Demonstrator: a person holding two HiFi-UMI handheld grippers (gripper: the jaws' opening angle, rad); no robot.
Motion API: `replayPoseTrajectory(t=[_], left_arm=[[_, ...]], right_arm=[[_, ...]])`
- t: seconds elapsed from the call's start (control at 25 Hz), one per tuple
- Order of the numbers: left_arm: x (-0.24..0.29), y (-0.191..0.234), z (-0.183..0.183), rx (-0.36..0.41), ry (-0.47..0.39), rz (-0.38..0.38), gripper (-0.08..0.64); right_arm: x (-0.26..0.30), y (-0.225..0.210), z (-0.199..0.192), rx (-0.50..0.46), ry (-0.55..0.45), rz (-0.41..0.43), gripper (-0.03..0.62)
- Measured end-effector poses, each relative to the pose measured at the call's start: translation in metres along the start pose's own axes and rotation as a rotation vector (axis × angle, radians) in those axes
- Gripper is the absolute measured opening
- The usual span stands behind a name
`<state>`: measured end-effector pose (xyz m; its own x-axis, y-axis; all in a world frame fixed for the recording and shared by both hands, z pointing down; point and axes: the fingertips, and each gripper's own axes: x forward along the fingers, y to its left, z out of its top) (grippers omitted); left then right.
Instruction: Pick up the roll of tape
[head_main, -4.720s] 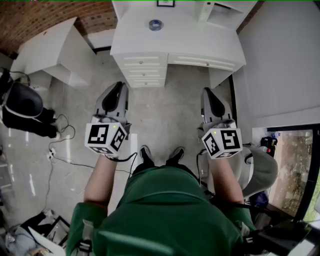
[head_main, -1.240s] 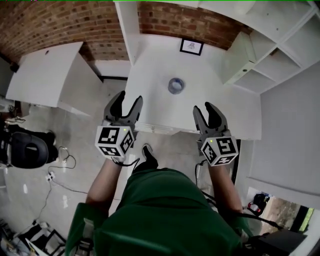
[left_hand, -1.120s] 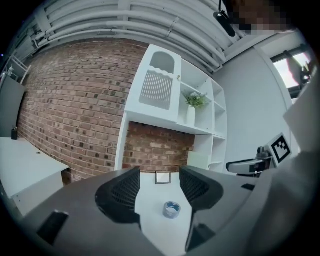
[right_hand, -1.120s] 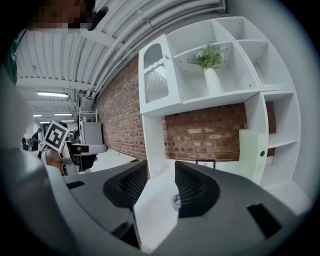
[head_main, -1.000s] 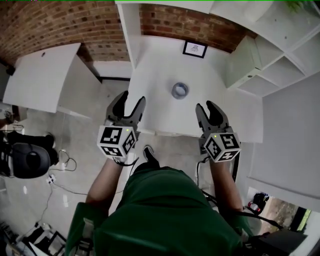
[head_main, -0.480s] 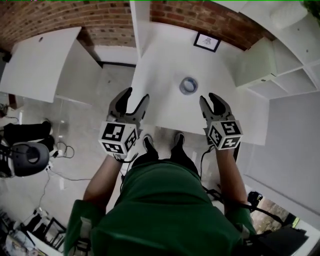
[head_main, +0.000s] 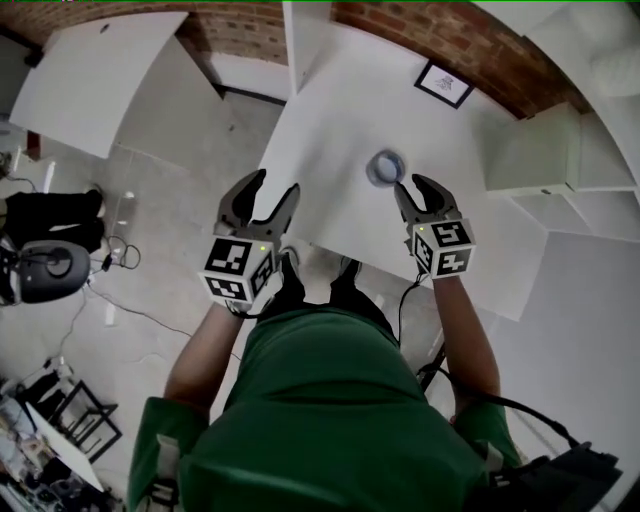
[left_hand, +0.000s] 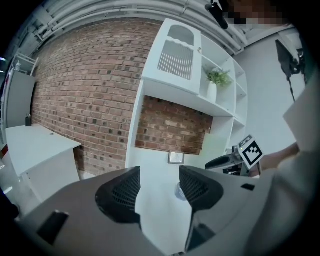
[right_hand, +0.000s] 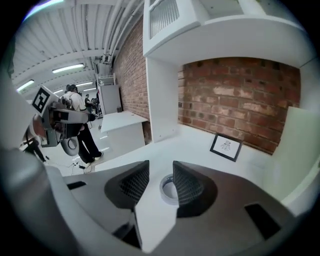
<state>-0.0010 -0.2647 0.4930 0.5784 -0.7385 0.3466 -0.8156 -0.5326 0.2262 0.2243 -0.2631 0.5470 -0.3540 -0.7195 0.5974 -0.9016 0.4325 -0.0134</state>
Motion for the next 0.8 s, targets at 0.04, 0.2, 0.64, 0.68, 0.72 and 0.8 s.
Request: replayPoseTrajectory(t=[0.04,0.2,0.64,0.68,0.72,0.8], left_arm=[[0.002,-0.002,-0.003,-0.003,0.006,0.010,0.255],[0.004,-0.003,-0.022,-0.036,0.031,0.074,0.255],[-0.016,0.028,-0.055,-0.119,0.055,0.219,0.255],[-0.019,0.030,-0.057,-0.127,0.057,0.227,0.255],[-0.023,0.033,-0.059,-0.133,0.053,0.236,0.255],[-0.028,0.038,-0.063,-0.146,0.045,0.253,0.255]], right_arm=[[0.007,-0.002,-0.004,-0.020,0.018,0.018,0.163],[0.033,-0.008,-0.023,-0.085,0.084,0.079,0.163],[0.106,-0.002,-0.085,-0.160,0.352,0.215,0.163],[0.110,0.000,-0.091,-0.171,0.375,0.224,0.163],[0.114,0.003,-0.095,-0.191,0.397,0.228,0.163],[0.121,0.005,-0.104,-0.246,0.438,0.226,0.161]])
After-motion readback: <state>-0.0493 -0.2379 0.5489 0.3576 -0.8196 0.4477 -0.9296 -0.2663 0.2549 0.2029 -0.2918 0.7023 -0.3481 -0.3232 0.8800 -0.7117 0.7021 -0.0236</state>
